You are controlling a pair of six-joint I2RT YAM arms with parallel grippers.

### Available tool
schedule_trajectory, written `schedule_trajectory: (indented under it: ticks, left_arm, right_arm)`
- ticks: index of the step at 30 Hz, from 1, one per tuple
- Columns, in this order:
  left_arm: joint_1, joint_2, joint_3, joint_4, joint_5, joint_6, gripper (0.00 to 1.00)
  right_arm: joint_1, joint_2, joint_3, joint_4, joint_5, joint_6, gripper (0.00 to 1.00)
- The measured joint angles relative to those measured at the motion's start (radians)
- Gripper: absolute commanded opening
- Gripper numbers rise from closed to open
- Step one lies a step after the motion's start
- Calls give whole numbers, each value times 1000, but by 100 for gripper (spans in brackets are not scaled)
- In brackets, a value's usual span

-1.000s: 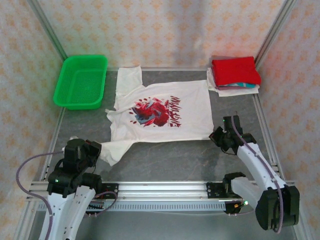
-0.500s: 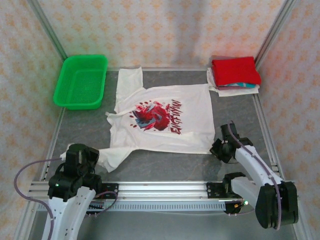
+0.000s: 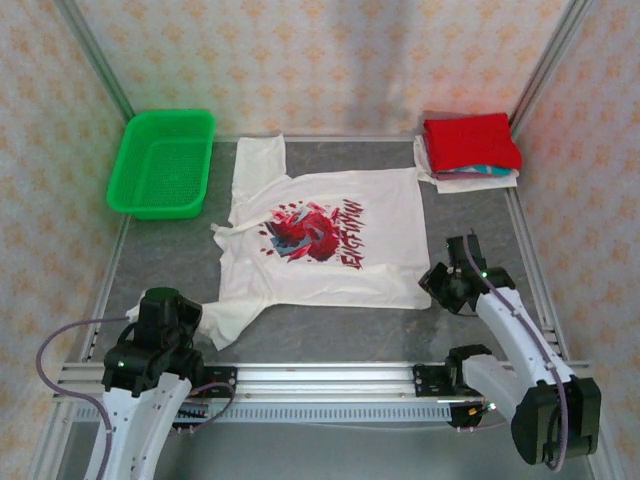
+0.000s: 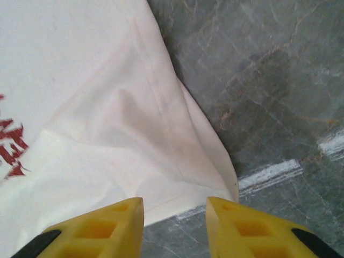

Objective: Fold and stack the t-shirts

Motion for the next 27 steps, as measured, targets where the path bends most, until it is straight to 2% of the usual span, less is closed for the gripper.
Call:
schedule_trajectory:
  ticks: [4,13,14,17,21,22,25,26,27]
  left_arm:
    - [0,0,-15,16,4,1,0]
    - [0,-18,-37,36,5,8,0]
    - [0,-22,-41,40,6,8,0]
    - [0,-37,-53,48,7,7,0]
    - [0,-48,-71,56,8,7,0]
    - [0,-48,-73,59,8,7,0]
    - [0,-48,-77,62,8,7,0]
    - [0,-48,-77,63,8,7,0]
    - [0,-48,-78,64,8,7,0]
  right_arm:
    - [0,77,22,0,31,-17,47]
    - [5,229,22,82,24,-70,41]
    - [7,232,22,89,23,-76,39]
    - [11,235,22,105,22,-98,25]
    - [16,250,22,123,21,-118,18]
    - [18,261,22,127,19,-122,18]
    - [20,288,20,135,17,-138,30]
    - [20,293,18,136,16,-139,27]
    - [22,294,16,138,15,-139,19]
